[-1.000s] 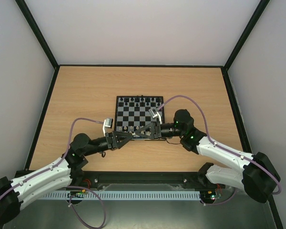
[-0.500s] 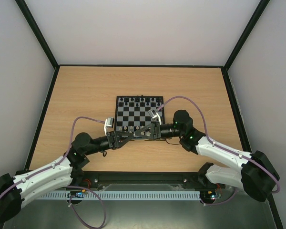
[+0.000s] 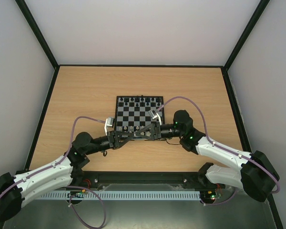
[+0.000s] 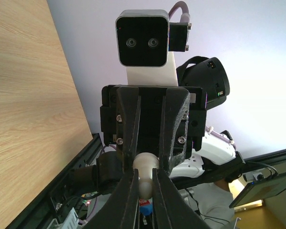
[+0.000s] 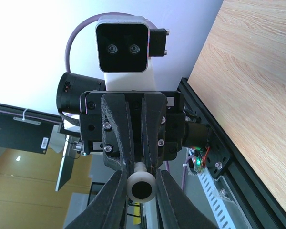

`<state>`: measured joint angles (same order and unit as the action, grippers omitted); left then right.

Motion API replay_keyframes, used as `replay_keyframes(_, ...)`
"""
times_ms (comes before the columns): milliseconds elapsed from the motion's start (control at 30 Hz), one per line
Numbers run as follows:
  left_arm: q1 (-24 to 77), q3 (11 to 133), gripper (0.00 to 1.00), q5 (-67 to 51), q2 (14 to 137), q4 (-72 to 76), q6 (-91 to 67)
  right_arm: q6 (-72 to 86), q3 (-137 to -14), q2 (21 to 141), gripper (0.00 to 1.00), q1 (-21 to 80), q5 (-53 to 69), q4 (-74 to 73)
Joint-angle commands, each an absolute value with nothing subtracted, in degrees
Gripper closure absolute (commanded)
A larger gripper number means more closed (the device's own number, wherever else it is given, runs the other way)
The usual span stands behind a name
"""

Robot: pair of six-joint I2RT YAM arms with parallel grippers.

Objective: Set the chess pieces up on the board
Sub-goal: Place the chess piece on the chessboard.

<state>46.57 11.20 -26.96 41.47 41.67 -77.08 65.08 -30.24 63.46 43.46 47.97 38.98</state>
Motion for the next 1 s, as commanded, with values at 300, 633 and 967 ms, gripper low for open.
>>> replay_keyframes(300,46.18,20.43,0.98,-27.07,40.36,26.73,-69.31,55.70,-33.04,58.53,0.40,42.62,45.34,22.77)
replay_keyframes(633,44.04,36.77,0.98,-27.55,50.79,-0.70,-54.25,43.80,-39.49,43.41,0.25,37.18,36.16,-5.83)
replay_keyframes(967,43.51,62.45,0.98,-20.52,78.94,-27.39,-36.13,40.58,-42.17,38.04,0.24,37.18,30.39,-16.46)
